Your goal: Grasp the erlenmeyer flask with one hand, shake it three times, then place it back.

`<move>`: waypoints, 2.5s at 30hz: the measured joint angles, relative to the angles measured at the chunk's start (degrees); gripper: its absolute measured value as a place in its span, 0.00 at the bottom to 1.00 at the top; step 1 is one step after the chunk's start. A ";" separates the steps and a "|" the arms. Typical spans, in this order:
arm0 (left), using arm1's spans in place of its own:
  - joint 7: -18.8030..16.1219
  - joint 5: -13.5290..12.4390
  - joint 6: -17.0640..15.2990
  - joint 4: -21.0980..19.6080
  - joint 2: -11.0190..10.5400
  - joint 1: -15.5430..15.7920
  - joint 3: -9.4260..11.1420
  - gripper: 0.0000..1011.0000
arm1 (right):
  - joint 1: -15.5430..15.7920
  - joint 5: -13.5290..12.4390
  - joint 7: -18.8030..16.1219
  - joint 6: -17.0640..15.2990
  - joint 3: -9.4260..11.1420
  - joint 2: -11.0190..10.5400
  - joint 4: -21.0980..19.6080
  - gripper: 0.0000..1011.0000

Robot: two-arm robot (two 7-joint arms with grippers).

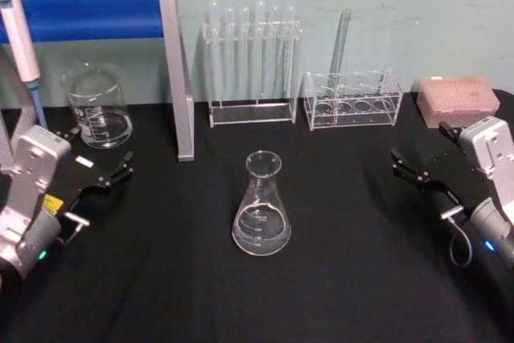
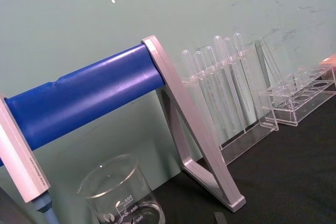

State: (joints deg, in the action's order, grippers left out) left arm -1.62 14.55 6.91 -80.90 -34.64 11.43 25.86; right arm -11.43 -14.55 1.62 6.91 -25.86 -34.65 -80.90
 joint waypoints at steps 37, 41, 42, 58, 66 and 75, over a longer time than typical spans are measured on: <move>0.00 0.00 0.00 0.00 0.00 0.00 0.00 0.99 | 2.84 -3.06 -11.44 5.05 2.31 -2.68 -2.43 0.99; 0.00 0.00 0.00 0.00 0.00 0.00 0.00 0.99 | 3.64 -5.39 -15.50 5.68 2.70 -3.31 -3.41 0.99; 0.00 0.00 0.00 0.00 0.00 0.00 0.00 0.99 | 3.84 -6.39 -17.13 5.72 2.77 -3.38 -3.65 0.99; 0.00 0.00 0.00 0.00 0.00 0.00 0.00 0.99 | 1.02 -12.25 -34.06 7.51 0.50 -0.80 -1.59 0.99; 0.00 0.00 0.00 0.00 0.00 0.00 0.00 0.99 | -1.95 -13.95 -40.09 7.01 -0.66 2.01 1.37 0.99; 0.00 0.00 0.00 0.00 0.00 0.00 0.00 0.99 | -5.61 -15.42 -45.02 5.00 -2.22 5.48 5.33 0.99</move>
State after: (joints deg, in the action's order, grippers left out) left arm -1.62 14.55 6.91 -80.90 -34.64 11.43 25.86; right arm -17.04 -29.97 -43.40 11.91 -28.08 -29.16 -75.57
